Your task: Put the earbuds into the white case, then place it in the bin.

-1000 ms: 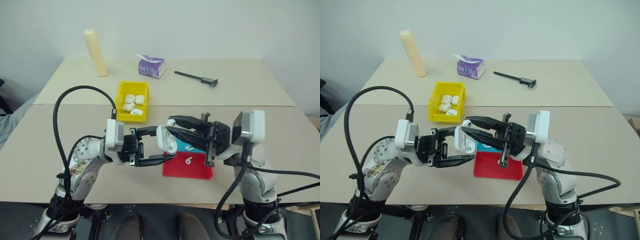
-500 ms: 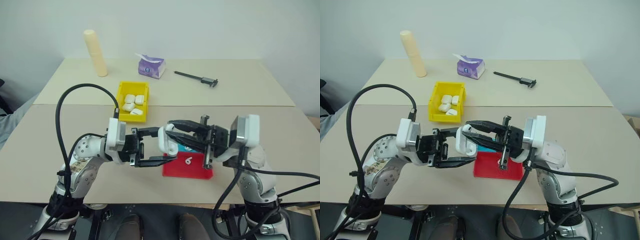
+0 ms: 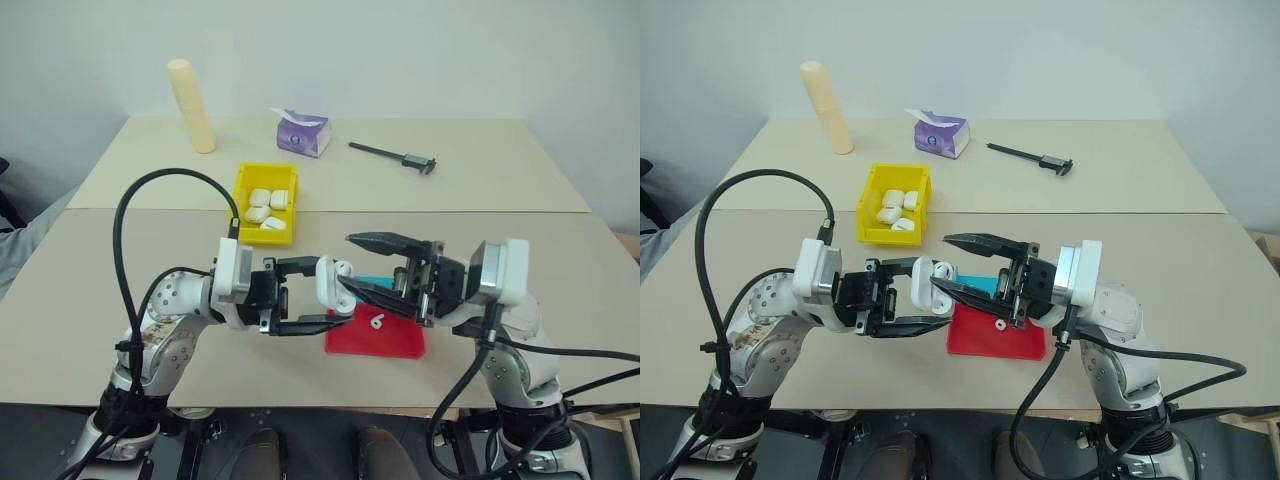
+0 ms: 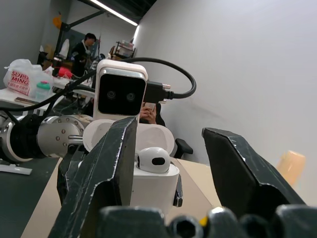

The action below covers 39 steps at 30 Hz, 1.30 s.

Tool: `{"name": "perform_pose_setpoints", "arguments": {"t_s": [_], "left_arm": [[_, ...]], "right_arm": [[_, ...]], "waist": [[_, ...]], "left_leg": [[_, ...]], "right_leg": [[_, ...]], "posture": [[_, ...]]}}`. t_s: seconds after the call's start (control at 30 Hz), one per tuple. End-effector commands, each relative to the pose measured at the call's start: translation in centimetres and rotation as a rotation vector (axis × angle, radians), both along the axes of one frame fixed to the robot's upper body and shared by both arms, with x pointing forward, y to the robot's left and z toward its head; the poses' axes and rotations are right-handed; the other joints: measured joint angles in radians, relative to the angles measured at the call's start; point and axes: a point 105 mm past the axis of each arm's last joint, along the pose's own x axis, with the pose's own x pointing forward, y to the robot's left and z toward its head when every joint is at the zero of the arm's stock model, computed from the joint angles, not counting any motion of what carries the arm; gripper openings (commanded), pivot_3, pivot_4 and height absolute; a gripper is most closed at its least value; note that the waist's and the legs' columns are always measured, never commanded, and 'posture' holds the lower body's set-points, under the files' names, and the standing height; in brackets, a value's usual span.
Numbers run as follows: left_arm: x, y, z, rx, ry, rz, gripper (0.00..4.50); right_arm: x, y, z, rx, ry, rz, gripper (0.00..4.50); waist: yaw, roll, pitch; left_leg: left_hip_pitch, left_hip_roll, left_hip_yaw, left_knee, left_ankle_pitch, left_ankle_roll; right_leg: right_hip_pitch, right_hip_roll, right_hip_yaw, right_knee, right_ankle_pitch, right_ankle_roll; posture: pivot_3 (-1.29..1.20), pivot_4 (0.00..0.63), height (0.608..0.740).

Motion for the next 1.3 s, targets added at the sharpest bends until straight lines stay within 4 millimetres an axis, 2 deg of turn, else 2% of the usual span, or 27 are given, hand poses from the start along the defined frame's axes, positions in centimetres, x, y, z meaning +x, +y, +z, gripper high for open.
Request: {"name": "perform_pose_setpoints", "arguments": {"t_s": [0.03,0.13,0.23,0.3,0.47,0.53,0.7,0.83,1.13,1.3], "left_arm": [[-0.3,0.2,1.3,-0.039,-0.07,0.002,2.76],[0.2,0.7,0.7,-0.007,-0.065,0.036,2.76],[0.6,2.2,-1.4,0.093,-0.066,0.094,2.76],[0.7,3.3,-2.7,0.157,-0.039,0.133,2.76],[0.3,5.5,-6.2,0.327,-0.007,0.192,2.76],[0.1,6.0,-7.6,0.399,0.011,0.197,2.76],[0.1,5.8,-8.3,0.379,-0.009,0.234,2.76],[-0.2,5.6,-8.7,0.378,-0.018,0.244,2.76],[-0.6,5.4,-8.9,0.367,-0.029,0.277,2.76],[-0.4,5.2,-8.9,0.357,-0.038,0.283,2.76]], "right_arm": [[-0.2,0.3,-0.3,-0.036,-0.018,0.012,2.54],[-0.2,-0.3,0.0,-0.056,-0.026,0.003,2.54],[0.3,-1.6,0.8,-0.17,0.009,-0.008,2.54],[1.3,-2.2,1.0,-0.314,0.038,-0.042,2.54],[5.5,-3.2,0.5,-0.732,0.127,-0.225,2.54],[7.0,-3.4,-0.1,-0.913,0.098,-0.291,2.54],[10.0,-2.8,-1.7,-1.212,0.05,-0.334,2.54],[10.7,-1.5,-3.4,-1.366,0.057,-0.286,2.54],[11.7,1.7,-6.3,-1.474,0.101,-0.22,2.54],[12.9,2.5,-7.6,-1.511,0.115,-0.256,2.54]], "waist": [[0.0,0.0,0.0],[0.0,0.0,0.0],[-0.003,0.0,0.0],[-0.006,0.0,0.0],[-0.003,0.0,0.0],[-0.003,0.0,0.0],[-0.001,0.0,0.0],[-0.001,0.001,0.0],[-0.001,0.001,0.0],[-0.001,0.001,0.0]], "left_leg": [[0.0,0.0,0.0,0.0,0.0,0.0],[0.0,0.0,0.0,0.0,0.0,0.0],[0.0,0.0,0.0,0.0,0.0,0.0],[0.001,0.0,0.001,0.0,0.0,0.0],[0.002,0.001,0.002,-0.001,0.0,0.0],[0.001,0.001,0.002,-0.001,0.0,0.0],[-0.002,0.0,0.005,-0.001,0.0,0.0],[-0.003,0.001,0.008,-0.001,0.0,0.0],[-0.003,0.001,0.009,0.0,0.0,0.0],[-0.003,0.001,0.009,0.0,0.0,0.0]], "right_leg": [[0.0,0.0,0.0,0.0,0.0,0.0],[0.0,0.0,0.0,0.0,0.0,0.0],[0.0,0.0,0.0,0.0,0.0,0.0],[-0.001,0.0,0.002,0.0,0.0,0.0],[-0.002,0.0,0.001,0.001,-0.001,-0.002],[-0.003,-0.001,0.002,0.001,-0.001,-0.002],[-0.005,-0.001,0.002,0.0,-0.001,-0.003],[-0.006,-0.001,0.001,0.002,-0.001,-0.003],[-0.007,-0.001,0.0,0.003,-0.001,-0.003],[-0.007,-0.001,0.0,0.003,-0.001,-0.003]], "posture": [[0.0,0.15,0.74],[0.0,0.15,0.74],[0.0,0.15,0.74],[0.0,0.15,0.74],[0.0,0.15,0.74],[0.0,0.15,0.74],[0.0,0.15,0.74],[0.0,0.15,0.74],[0.0,0.15,0.74],[0.0,0.15,0.74]]}}
